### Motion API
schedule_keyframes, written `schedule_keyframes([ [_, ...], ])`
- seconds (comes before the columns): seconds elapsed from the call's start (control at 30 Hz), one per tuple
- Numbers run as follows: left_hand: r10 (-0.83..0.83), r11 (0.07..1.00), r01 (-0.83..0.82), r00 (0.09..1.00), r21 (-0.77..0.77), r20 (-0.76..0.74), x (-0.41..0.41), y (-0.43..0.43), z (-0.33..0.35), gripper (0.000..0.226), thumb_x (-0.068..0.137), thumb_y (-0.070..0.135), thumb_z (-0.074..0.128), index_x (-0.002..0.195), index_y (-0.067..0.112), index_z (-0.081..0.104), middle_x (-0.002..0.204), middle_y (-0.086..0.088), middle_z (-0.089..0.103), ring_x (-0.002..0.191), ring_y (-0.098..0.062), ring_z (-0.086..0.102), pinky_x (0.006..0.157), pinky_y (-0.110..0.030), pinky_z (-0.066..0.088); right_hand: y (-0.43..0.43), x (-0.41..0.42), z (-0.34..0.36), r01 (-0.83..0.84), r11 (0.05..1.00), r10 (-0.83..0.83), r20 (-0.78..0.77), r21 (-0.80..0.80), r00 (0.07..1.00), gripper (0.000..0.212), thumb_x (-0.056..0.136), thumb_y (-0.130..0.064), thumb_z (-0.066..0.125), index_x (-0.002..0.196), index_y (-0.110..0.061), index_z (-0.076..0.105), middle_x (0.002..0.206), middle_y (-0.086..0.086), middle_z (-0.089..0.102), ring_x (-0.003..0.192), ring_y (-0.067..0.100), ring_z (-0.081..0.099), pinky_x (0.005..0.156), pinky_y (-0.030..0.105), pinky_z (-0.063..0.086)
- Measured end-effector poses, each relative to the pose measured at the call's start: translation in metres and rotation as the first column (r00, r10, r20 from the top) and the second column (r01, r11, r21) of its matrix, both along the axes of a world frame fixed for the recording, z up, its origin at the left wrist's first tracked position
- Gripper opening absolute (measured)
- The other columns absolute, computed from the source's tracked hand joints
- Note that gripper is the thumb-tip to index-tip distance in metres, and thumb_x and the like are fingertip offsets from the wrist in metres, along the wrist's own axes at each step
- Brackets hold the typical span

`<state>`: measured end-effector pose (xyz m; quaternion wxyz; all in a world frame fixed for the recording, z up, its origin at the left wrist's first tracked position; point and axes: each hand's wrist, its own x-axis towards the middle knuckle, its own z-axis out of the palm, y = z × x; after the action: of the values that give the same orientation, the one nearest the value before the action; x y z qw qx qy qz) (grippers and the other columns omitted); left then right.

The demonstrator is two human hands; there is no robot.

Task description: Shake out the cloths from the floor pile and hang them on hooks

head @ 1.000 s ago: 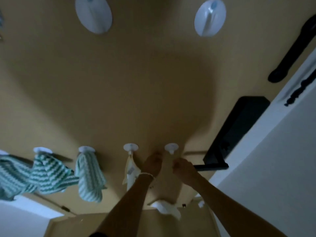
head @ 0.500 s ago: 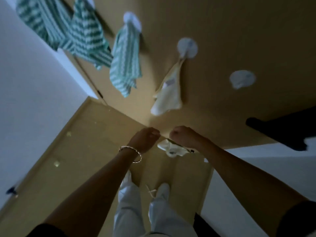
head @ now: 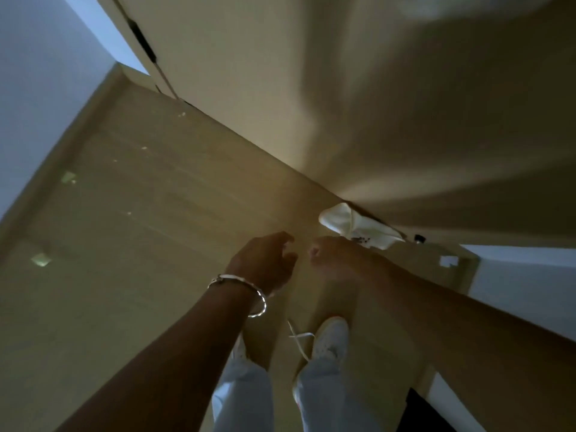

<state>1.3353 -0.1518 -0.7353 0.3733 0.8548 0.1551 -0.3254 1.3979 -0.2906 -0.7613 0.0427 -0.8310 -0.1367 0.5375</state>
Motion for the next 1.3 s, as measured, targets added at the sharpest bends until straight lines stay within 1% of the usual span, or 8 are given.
schedule_keyframes([
  [0.17,-0.14,0.99,0.14,0.99,0.035,-0.003,0.019,-0.018,-0.108,0.039,0.094,0.027,0.052,0.133,0.022,0.05,0.124,-0.005,0.061,0.117,-0.021,0.054,0.098,-0.028,0.041,-0.03,0.001,-0.107,0.152,0.988,-0.152,-0.016,-0.01,0.988,0.039,0.097,-0.02,0.043,0.136,-0.014,0.046,0.132,0.009,0.053,0.113,0.022,0.055,0.081,0.026,0.043],
  [0.43,-0.38,0.92,0.38,0.925,0.1,-0.019,0.024,-0.069,-0.257,0.044,0.094,0.031,0.05,0.137,0.024,0.045,0.138,0.001,0.051,0.124,-0.019,0.048,0.103,-0.026,0.034,-0.096,0.009,-0.244,0.358,0.934,-0.354,0.095,-0.02,0.93,0.053,0.097,-0.016,0.038,0.149,-0.016,0.027,0.15,0.012,0.034,0.13,0.027,0.043,0.097,0.032,0.042],
  [0.53,-0.44,0.889,0.443,0.897,0.116,-0.051,0.017,-0.079,-0.292,0.043,0.093,0.032,0.05,0.136,0.025,0.046,0.14,0.003,0.049,0.125,-0.018,0.048,0.105,-0.026,0.034,-0.111,0.006,-0.282,0.428,0.904,-0.424,0.132,-0.001,0.896,0.056,0.094,-0.011,0.039,0.147,-0.021,0.025,0.147,0.016,0.029,0.121,0.031,0.048,0.087,0.036,0.049],
  [0.63,-0.457,0.877,0.462,0.887,0.128,-0.07,0.016,-0.083,-0.308,0.042,0.094,0.032,0.049,0.135,0.027,0.046,0.137,0.003,0.051,0.122,-0.019,0.049,0.103,-0.027,0.036,-0.117,0.007,-0.304,0.493,0.87,-0.491,0.122,0.015,0.863,0.07,0.093,-0.005,0.037,0.153,-0.027,0.009,0.158,0.011,0.01,0.134,0.033,0.037,0.086,0.032,0.044],
  [0.77,-0.476,0.866,0.477,0.878,0.15,-0.045,0.021,-0.086,-0.316,0.042,0.095,0.033,0.047,0.136,0.027,0.044,0.136,0.003,0.051,0.123,-0.016,0.048,0.102,-0.024,0.035,-0.114,0.017,-0.316,0.535,0.844,-0.537,0.085,0.047,0.839,0.069,0.095,-0.004,0.037,0.154,-0.02,0.006,0.16,0.008,0.006,0.144,0.026,0.022,0.106,0.033,0.034],
  [0.93,-0.431,0.888,0.426,0.902,0.175,-0.011,0.027,-0.086,-0.299,0.042,0.094,0.032,0.047,0.136,0.028,0.043,0.134,0.002,0.052,0.121,-0.017,0.049,0.101,-0.025,0.037,-0.109,0.023,-0.29,0.419,0.902,-0.429,0.291,0.101,0.855,0.032,0.097,-0.014,0.041,0.126,-0.005,0.049,0.13,0.014,0.05,0.115,0.029,0.052,0.082,0.03,0.039],
  [1.07,-0.354,0.922,0.341,0.934,0.181,0.046,0.026,-0.083,-0.24,0.048,0.092,0.029,0.05,0.138,0.025,0.041,0.133,-0.002,0.05,0.122,-0.021,0.048,0.099,-0.031,0.04,-0.104,0.017,-0.22,0.319,0.915,-0.398,0.41,0.248,0.821,0.028,0.101,-0.018,0.038,0.115,-0.016,0.062,0.117,0.004,0.059,0.109,0.021,0.056,0.087,0.03,0.045],
  [1.3,-0.369,0.914,0.325,0.915,0.244,0.163,0.049,-0.046,-0.065,0.063,0.088,0.021,0.054,0.146,0.023,0.027,0.139,-0.002,0.043,0.123,-0.024,0.046,0.098,-0.034,0.042,-0.067,0.027,-0.035,0.306,0.821,-0.415,0.136,0.481,0.899,0.037,0.087,0.001,0.048,0.108,-0.026,0.061,0.103,-0.005,0.067,0.097,0.012,0.064,0.082,0.026,0.052],
])
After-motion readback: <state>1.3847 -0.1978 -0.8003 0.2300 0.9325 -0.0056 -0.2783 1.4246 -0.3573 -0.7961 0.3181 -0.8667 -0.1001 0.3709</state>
